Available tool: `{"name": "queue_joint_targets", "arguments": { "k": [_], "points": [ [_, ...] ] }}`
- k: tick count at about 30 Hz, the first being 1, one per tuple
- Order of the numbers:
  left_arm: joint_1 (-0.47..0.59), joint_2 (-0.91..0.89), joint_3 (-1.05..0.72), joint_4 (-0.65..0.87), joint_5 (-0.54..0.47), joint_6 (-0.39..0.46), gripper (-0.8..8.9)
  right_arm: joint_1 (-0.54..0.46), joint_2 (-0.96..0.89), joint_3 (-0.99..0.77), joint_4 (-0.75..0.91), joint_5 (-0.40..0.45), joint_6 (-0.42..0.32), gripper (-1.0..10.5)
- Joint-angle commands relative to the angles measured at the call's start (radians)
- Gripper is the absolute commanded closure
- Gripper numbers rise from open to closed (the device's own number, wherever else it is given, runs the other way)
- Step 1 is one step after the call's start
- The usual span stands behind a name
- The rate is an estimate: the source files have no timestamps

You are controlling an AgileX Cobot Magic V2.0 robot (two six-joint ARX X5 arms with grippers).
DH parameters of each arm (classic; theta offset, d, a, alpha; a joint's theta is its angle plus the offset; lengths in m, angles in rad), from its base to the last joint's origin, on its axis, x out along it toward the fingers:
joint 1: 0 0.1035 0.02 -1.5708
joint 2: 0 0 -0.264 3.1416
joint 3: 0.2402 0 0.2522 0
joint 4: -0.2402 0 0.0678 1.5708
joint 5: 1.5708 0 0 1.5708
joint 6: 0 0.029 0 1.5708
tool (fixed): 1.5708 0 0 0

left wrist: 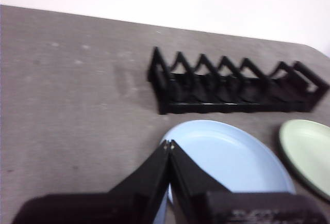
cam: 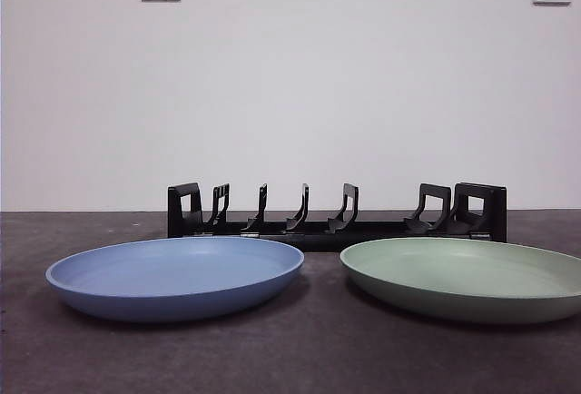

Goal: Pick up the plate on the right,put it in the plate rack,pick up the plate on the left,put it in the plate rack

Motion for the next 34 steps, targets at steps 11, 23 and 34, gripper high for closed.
{"name": "queue_joint_targets", "arguments": {
  "k": [11,23,34],
  "points": [
    [0.003,0.225,0.369,-0.281,0.182,0.091,8.20,0.000,0.326,0.450,-0.435,-0.179,-0.244,9.6],
    [0.000,0.308,0.549,-0.489,0.193,0.211,8.08,0.000,0.399,0.563,-0.581,-0.219,-0.287,9.4],
    [-0.058,0.335,0.564,-0.468,0.272,0.289,1.65,0.000,0.418,0.563,-0.589,-0.261,-0.259,3.5]
  ]
}}
